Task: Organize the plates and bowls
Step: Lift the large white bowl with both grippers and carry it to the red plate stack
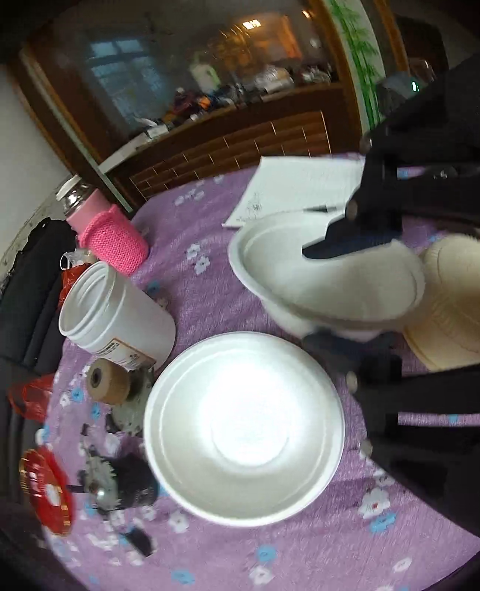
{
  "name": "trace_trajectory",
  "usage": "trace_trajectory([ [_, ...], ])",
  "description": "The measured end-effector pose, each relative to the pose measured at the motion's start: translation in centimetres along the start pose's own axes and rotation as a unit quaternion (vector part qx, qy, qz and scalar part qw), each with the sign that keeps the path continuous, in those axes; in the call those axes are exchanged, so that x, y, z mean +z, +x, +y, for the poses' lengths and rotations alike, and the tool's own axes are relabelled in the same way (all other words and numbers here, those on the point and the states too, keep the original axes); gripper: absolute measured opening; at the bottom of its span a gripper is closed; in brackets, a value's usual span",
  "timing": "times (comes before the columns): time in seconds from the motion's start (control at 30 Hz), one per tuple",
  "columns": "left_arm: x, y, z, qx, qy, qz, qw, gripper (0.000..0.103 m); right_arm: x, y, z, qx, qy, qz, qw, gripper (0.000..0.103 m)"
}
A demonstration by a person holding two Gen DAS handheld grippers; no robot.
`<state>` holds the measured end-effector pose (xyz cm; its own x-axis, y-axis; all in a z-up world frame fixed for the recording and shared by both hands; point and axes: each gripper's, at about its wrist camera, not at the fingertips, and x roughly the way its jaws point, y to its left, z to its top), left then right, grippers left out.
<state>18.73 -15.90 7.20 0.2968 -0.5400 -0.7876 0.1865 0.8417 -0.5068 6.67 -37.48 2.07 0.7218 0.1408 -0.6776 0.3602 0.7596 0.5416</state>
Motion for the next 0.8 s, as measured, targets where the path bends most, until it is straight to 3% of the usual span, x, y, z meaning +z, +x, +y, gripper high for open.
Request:
trace_trajectory([
  [0.13, -0.4, -0.9, 0.2, 0.015, 0.020, -0.009, 0.9997, 0.016, 0.1, -0.5, -0.1, 0.013, 0.007, -0.008, 1.000, 0.009],
  [0.4, -3.6, -5.1, 0.1, 0.064, 0.060, -0.055, 0.9947, 0.016, -0.8, -2.4, 2.6, 0.042, -0.027, -0.035, 0.998, 0.009],
  [0.8, -9.6, -14.5, 3.7, 0.088, 0.037, -0.128, 0.9871, 0.016, -5.5, -4.9, 9.1, 0.099, -0.109, -0.027, 0.989, 0.009],
])
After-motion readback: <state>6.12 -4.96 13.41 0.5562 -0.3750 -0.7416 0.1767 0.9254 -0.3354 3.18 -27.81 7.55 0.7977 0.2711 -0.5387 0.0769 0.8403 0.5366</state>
